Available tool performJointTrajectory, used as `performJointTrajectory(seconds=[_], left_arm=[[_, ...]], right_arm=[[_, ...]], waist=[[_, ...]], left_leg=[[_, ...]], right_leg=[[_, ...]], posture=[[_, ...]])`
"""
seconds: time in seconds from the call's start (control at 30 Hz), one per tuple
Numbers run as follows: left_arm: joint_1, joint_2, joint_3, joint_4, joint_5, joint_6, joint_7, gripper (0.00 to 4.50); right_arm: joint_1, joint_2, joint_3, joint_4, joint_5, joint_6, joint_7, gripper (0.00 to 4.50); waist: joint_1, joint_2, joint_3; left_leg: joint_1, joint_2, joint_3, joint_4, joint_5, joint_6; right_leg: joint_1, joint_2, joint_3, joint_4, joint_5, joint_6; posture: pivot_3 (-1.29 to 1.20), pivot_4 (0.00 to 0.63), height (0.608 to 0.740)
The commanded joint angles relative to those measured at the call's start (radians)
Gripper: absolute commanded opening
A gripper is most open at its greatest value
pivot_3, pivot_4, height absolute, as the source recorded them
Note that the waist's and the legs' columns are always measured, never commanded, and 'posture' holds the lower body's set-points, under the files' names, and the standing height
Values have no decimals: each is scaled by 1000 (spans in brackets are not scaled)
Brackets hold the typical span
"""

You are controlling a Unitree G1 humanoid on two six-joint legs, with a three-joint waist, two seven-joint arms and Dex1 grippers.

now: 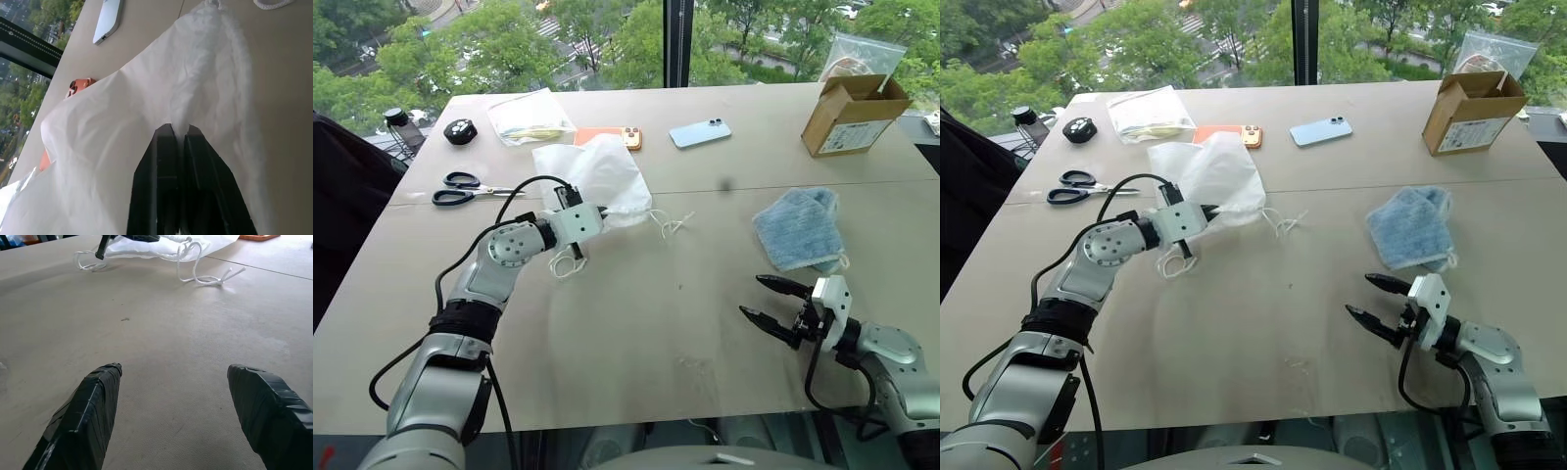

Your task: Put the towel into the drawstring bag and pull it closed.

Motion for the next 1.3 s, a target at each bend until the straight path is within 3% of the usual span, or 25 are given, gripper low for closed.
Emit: performJointTrajectory(seconds=[0.03, 0.17, 0.5, 0.7, 0.77, 0.83, 0.93, 1.07, 1.3], left_arm=[[-26, -4, 39, -23, -37, 8, 14, 77], [-35, -17, 62, -74, -87, 59, -2, 77], [-40, -77, 100, -248, -130, 376, 48, 77], [-42, -101, 112, -352, -146, 515, 70, 77], [-53, -102, 113, -371, -146, 556, 74, 0], [-62, -104, 115, -382, -147, 585, 78, 0], [-71, -115, 125, -398, -161, 617, 84, 0], [-73, -122, 136, -411, -175, 649, 89, 0], [-68, -149, 121, -442, -230, 715, 47, 0]], right_arm=[[-13, -5, -28, -52, 29, 3, -6, 3709], [-42, 15, -58, -89, 84, 35, -47, 3709], [-194, -28, -131, -110, 165, 160, -107, 3709], [-317, -116, -181, -38, 124, 318, -225, 3709], [-337, -180, -179, 2, 77, 356, -228, 4265], [-352, -214, -167, 51, 23, 329, -225, 4437], [-408, -207, -186, 125, 5, 352, -283, 4437], [-426, -241, -148, 175, -24, 420, -257, 4437], [-576, -155, -69, 391, -97, 535, -317, 4437]], waist=[[0, 0, 0], [-1, 0, 0], [-1, 0, 0], [0, 0, 0], [0, 0, 0], [1, 0, 0], [-2, 0, 0], [-2, 0, 0], [-4, -1, 0]], left_leg=[[0, 0, 0, 0, 0, 0], [0, 0, 0, 0, 0, 0], [-1, 0, 0, 1, 0, 0], [-1, 0, 0, 1, 0, 0], [-1, 0, 0, 1, 0, 0], [-1, 0, 0, 1, 0, 0], [-2, 0, 0, 1, 0, 0], [-2, 0, 2, 2, 0, 0], [-3, 0, 4, 3, 0, 0]], right_leg=[[0, 0, 0, 0, 0, 0], [0, 0, 0, 0, 0, 0], [0, 0, 0, 0, 0, 0], [0, 0, 0, 0, 0, 0], [0, 0, 0, 0, 0, 0], [0, 0, 0, 0, 0, 0], [0, 0, 0, 0, 0, 0], [-1, -1, 1, 0, 1, 0], [-3, -1, 3, 1, 2, 0]], posture=[[0, 150, 740], [0, 150, 740], [0, 150, 740], [0, 150, 740], [0, 150, 740], [0, 150, 740], [0, 150, 740], [0, 150, 740], [0, 150, 740]])
